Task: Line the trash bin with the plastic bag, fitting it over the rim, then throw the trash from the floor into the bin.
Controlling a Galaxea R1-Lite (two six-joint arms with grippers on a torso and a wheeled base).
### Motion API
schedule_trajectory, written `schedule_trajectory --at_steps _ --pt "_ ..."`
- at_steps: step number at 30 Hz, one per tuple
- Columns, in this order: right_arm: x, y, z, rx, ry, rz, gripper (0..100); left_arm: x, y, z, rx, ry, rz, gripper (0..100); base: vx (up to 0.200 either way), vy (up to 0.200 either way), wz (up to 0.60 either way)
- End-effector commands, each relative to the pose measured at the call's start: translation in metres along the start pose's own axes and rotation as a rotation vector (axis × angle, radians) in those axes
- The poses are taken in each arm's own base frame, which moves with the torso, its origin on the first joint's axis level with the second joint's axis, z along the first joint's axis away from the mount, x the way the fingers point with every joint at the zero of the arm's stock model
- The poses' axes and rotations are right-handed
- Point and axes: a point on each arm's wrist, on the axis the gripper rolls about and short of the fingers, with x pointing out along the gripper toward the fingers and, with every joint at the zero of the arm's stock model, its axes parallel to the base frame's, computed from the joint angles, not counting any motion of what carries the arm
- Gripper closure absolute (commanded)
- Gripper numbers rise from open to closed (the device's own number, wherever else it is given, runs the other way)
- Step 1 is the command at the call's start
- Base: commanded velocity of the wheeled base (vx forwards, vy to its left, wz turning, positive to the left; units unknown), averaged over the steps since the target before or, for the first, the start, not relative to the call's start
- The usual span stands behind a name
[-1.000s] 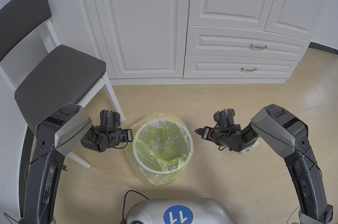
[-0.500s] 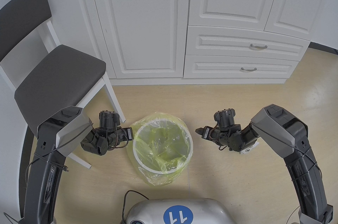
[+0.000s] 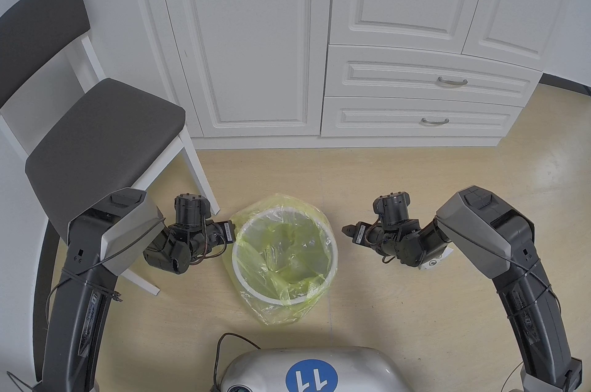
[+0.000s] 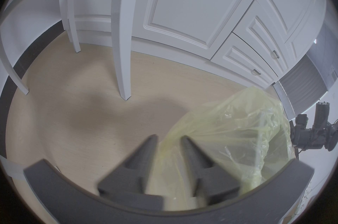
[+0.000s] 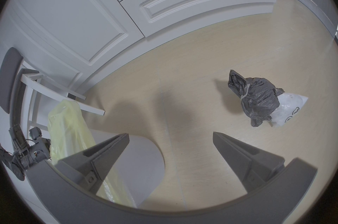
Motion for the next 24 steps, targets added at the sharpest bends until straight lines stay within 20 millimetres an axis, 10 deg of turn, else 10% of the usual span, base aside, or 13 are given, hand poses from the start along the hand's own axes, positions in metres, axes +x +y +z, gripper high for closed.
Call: schedule_trajectory --at_steps 1,24 --pt "0.003 -0.002 -0.004 -0.001 0.005 -0.006 0 0.0 0.0 -0.001 0.0 0.003 0.002 0 0.0 0.0 0.0" --pt "0.003 -0.002 -0.004 0.001 0.009 -0.003 0 -0.008 0.022 0.013 -0.003 -0.023 0.041 0 0.0 0.0 0.0"
